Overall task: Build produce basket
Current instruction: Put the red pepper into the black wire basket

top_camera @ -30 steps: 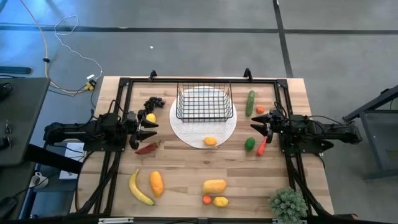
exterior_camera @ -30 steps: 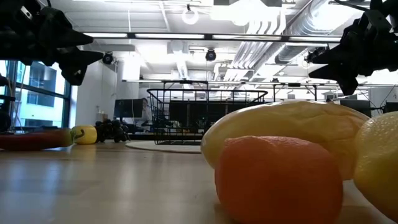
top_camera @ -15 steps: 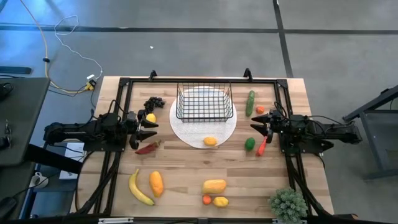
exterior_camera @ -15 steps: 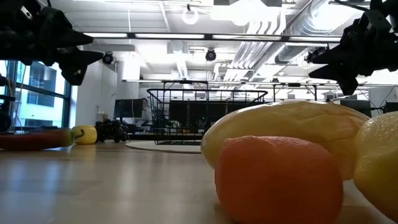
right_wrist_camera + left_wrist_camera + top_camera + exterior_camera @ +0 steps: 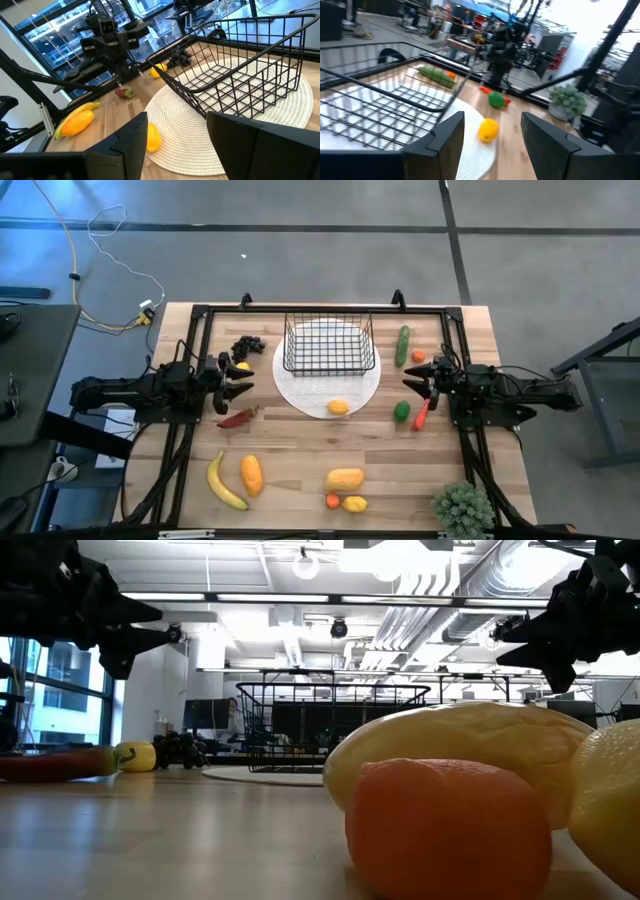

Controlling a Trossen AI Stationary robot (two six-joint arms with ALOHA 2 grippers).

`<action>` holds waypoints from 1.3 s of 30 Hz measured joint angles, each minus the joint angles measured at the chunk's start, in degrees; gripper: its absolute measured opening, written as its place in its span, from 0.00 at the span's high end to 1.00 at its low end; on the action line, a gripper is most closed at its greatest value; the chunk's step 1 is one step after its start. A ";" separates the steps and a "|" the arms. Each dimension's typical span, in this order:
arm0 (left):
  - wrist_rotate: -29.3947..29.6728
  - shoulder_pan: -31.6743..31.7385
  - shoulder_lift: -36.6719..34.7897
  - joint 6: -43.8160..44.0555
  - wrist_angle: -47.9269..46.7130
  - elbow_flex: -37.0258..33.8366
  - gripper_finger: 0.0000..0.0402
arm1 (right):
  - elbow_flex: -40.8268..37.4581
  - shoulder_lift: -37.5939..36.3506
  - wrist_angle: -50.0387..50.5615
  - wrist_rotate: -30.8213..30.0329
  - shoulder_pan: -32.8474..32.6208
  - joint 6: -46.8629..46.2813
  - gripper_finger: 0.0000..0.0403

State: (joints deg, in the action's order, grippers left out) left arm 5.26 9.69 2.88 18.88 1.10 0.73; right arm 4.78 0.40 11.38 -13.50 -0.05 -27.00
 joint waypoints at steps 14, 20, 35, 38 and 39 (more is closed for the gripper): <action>5.85 0.02 16.29 2.95 -24.39 19.23 0.54 | -0.01 0.00 0.02 0.00 0.01 0.02 0.54; 2.34 0.02 26.37 8.06 -41.29 28.49 0.54 | -0.01 0.00 0.00 0.00 0.01 0.01 0.54; -6.55 -4.70 42.42 22.22 -50.34 30.47 0.49 | -0.01 0.00 0.00 0.00 0.00 0.02 0.54; -6.26 -6.29 44.50 23.36 -51.09 30.47 0.43 | 0.00 0.00 0.00 0.00 0.02 0.01 0.54; -6.00 -6.66 45.05 23.60 -51.38 30.47 0.41 | -0.02 0.00 0.02 0.00 0.02 0.02 0.54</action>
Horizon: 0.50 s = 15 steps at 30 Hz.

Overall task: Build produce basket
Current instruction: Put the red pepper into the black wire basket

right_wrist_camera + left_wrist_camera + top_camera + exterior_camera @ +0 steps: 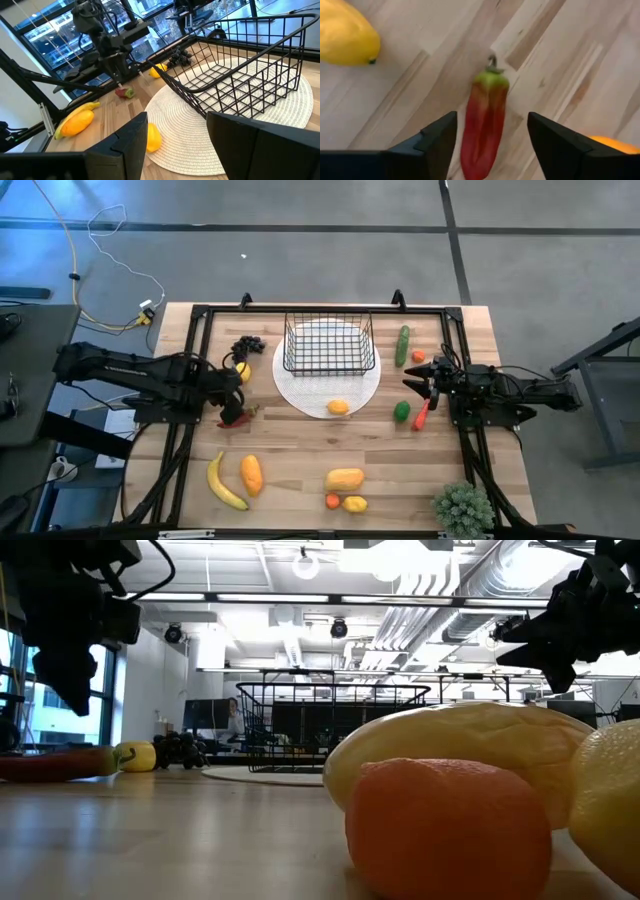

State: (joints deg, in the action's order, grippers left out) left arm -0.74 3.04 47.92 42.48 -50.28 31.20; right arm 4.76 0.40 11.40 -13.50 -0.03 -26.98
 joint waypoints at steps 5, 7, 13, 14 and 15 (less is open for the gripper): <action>0.15 -1.30 3.38 0.18 -0.24 0.00 0.32 | 0.00 0.00 -0.01 0.01 -0.01 -0.02 0.54; -0.02 -1.73 4.93 -0.23 0.20 0.00 0.30 | 0.01 0.00 -0.01 0.00 -0.01 -0.02 0.54; -0.10 -3.19 9.94 -0.57 3.37 -0.02 0.30 | 0.01 0.00 -0.01 0.01 -0.01 -0.01 0.54; -0.10 -3.44 10.79 -0.63 3.94 -0.02 0.30 | 0.00 0.00 -0.01 0.00 -0.01 -0.02 0.54; -0.10 -3.70 11.67 -0.65 4.53 -0.02 0.30 | 0.02 0.00 -0.01 0.00 -0.01 -0.01 0.54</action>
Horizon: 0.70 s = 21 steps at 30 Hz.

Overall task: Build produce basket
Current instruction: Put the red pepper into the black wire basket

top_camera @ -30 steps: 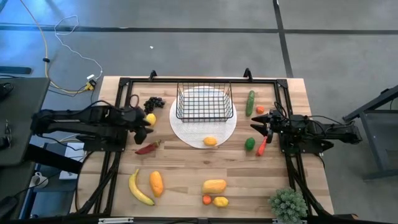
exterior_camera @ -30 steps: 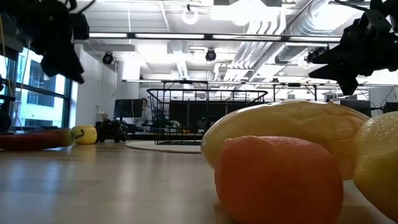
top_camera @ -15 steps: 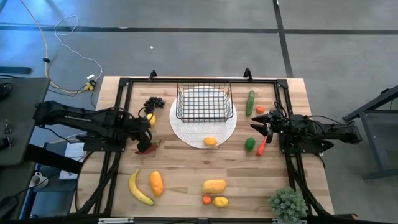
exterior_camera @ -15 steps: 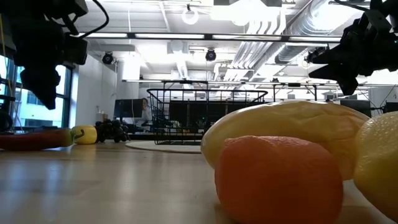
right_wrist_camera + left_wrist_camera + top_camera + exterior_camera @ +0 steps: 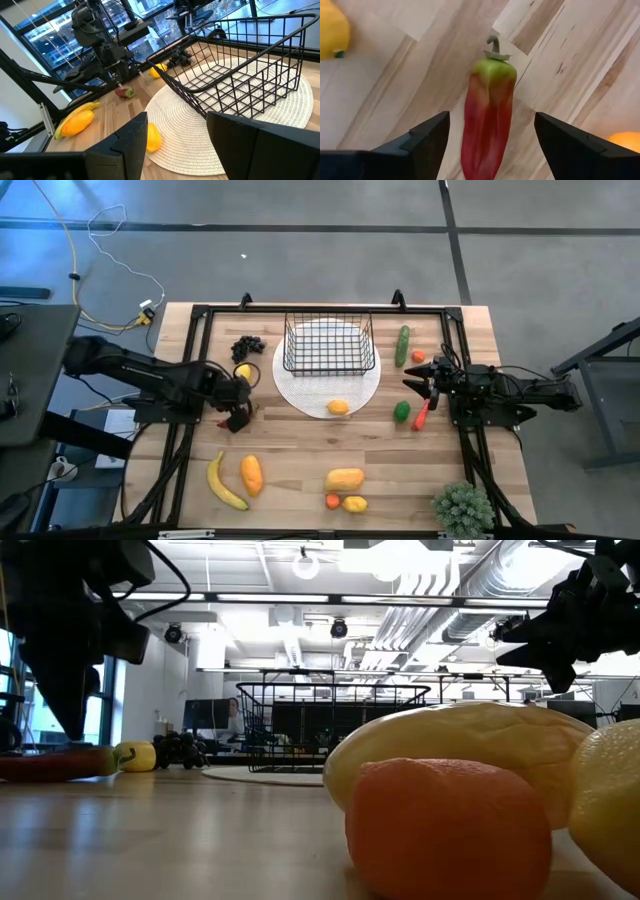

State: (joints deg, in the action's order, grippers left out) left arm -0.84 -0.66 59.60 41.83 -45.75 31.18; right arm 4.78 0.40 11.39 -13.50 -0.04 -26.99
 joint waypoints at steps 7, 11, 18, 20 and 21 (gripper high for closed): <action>0.27 -1.08 7.33 -0.01 3.83 0.00 0.30 | 0.00 0.00 -0.01 0.00 0.00 -0.01 0.54; 0.39 -1.08 11.21 0.04 6.22 0.00 0.30 | -0.02 0.00 -0.01 0.02 0.01 0.01 0.54; 1.57 -1.06 16.15 0.60 7.00 0.03 0.39 | -0.02 0.00 -0.01 0.00 0.01 -0.01 0.54; 1.96 -1.08 16.93 0.58 6.83 0.17 0.44 | 0.00 0.00 -0.01 0.00 0.01 0.01 0.54; 2.08 -1.22 17.07 0.56 6.74 0.15 0.48 | 0.00 0.00 -0.01 0.00 0.01 -0.01 0.54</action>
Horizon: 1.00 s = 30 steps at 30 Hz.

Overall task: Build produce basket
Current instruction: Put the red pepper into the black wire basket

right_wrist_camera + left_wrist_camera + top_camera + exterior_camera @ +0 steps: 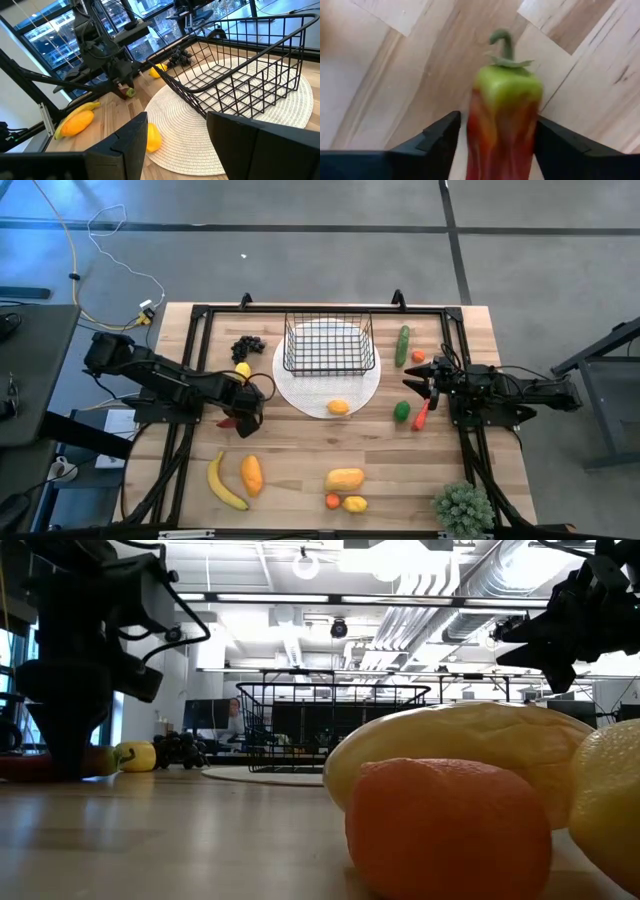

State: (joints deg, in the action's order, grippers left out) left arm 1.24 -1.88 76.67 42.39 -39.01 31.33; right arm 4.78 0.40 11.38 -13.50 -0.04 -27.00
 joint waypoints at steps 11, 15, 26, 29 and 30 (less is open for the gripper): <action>0.46 -0.55 -3.46 0.24 0.18 -0.22 0.83 | -0.02 0.00 0.00 0.00 -0.02 0.00 0.54; 0.65 -0.53 -5.82 2.17 0.54 -0.21 0.83 | -0.01 0.00 0.00 0.01 0.00 0.01 0.54; 1.69 -0.53 -12.95 5.48 0.52 6.30 0.81 | -0.02 0.00 0.01 0.00 -0.02 0.00 0.54; 3.58 -0.53 -14.07 5.47 0.44 8.97 0.81 | -0.01 0.00 0.00 0.00 -0.02 0.02 0.54; 4.20 -0.53 -14.40 5.47 0.44 9.87 0.81 | 0.00 0.00 0.00 0.00 0.00 0.00 0.54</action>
State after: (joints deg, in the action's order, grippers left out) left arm 5.44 -2.42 62.28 47.86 -38.57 41.20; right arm 4.77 0.40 11.38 -13.49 -0.04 -27.00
